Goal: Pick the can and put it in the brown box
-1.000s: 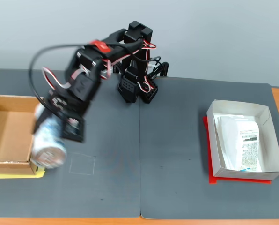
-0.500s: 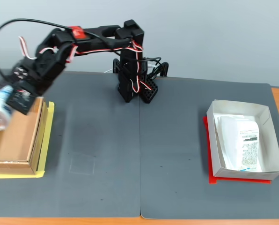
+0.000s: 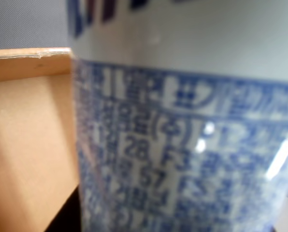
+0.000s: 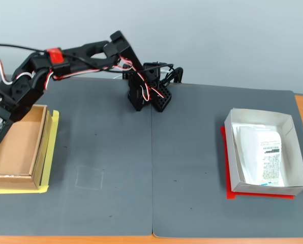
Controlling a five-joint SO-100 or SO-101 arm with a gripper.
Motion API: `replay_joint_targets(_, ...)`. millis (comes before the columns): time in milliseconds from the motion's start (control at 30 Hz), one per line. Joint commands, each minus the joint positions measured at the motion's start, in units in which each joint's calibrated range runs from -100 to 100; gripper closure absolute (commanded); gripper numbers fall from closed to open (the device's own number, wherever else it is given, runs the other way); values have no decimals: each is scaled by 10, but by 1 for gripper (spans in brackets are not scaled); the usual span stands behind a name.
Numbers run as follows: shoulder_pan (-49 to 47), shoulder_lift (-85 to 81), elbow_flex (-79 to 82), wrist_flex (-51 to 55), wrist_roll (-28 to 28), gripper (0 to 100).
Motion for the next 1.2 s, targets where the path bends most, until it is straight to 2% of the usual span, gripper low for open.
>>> replay_joint_targets(0,-1,21,-57,-10,3,95)
replay_joint_targets(100,-1,44,-59,-10,9,95)
replay_joint_targets(233,2,60,-52,-6,54,95)
replay_joint_targets(333,3,61,-50,-2,65,95)
replay_joint_targets(500,-1,62,-49,0,67,95)
replay_joint_targets(700,0,52,-50,77,66,95)
replay_joint_targets(933,3,52,-50,96,66,94)
replay_joint_targets(1033,3,52,-53,118,63,86)
replay_joint_targets(1167,3,52,-56,141,62,66)
